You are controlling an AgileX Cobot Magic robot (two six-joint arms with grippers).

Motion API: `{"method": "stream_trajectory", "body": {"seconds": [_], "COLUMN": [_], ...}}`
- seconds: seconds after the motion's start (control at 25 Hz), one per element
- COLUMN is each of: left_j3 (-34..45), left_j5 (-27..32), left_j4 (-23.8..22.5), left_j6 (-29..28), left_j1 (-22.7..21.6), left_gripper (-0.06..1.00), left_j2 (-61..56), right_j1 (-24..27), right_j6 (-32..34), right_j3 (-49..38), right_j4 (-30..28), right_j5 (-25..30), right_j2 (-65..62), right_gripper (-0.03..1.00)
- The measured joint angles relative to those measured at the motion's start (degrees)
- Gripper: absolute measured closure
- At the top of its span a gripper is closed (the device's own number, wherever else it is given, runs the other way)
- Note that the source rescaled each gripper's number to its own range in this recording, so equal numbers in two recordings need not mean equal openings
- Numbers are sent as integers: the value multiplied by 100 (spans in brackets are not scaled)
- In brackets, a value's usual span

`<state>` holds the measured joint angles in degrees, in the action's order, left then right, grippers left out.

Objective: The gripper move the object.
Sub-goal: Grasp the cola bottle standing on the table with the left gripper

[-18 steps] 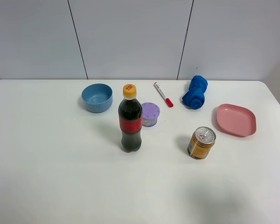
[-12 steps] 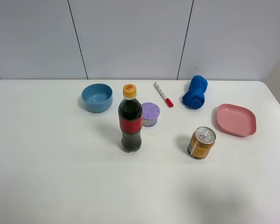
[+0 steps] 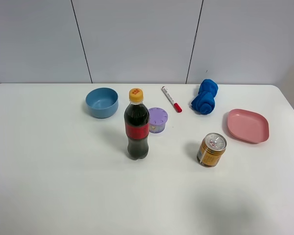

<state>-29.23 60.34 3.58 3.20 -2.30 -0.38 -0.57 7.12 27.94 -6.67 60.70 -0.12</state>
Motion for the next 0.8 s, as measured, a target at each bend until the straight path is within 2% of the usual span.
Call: {"method": "stream_trajectory", "body": {"seconds": [0.8], "left_j3": [0], "left_j5": [0], "left_j4": [6], "left_j6": [0], "left_j1": [0], "left_gripper": [-6], "left_j2": [0], "right_j1": [0], "right_j6": [0], "right_j3": [0], "right_j4": [0], "right_j5": [0], "right_j2": [0], "right_gripper": [-3]}}
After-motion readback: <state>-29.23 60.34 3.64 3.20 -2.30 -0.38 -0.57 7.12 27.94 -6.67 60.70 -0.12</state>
